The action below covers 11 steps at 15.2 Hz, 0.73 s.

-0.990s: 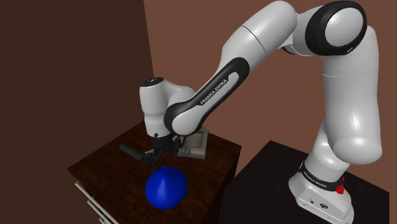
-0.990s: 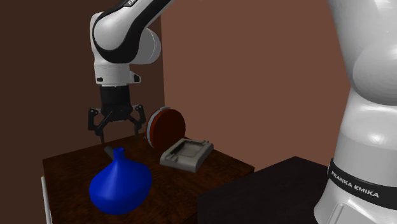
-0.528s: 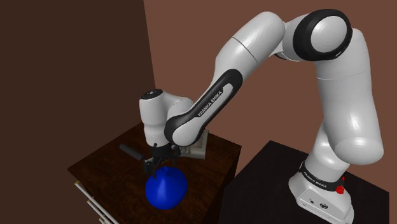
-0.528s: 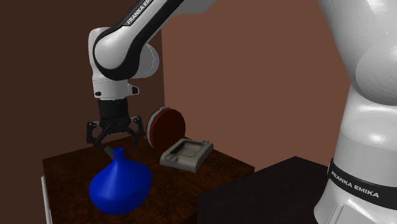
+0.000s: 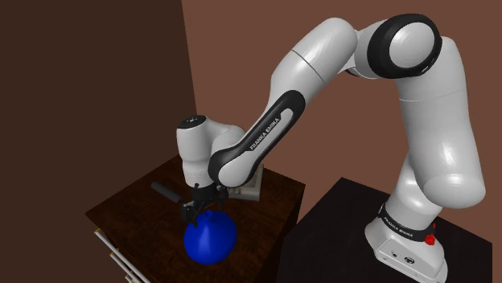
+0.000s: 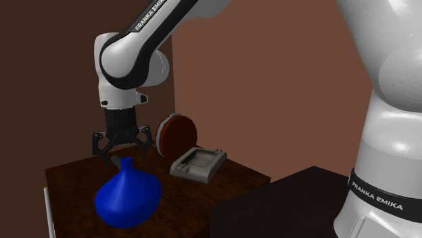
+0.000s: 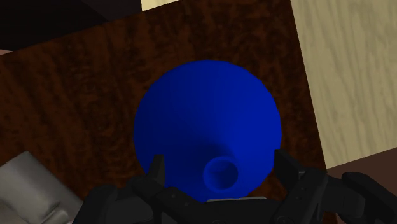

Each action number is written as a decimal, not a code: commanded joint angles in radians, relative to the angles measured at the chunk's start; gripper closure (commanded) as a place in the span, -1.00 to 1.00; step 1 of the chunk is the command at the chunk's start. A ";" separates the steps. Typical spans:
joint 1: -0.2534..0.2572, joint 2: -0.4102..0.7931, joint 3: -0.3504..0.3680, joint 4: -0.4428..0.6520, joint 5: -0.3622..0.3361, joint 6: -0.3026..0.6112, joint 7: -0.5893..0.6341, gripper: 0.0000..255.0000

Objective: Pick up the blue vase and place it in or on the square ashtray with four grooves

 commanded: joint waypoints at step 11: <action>-0.003 -0.010 0.004 0.000 0.006 -0.009 -0.003 1.00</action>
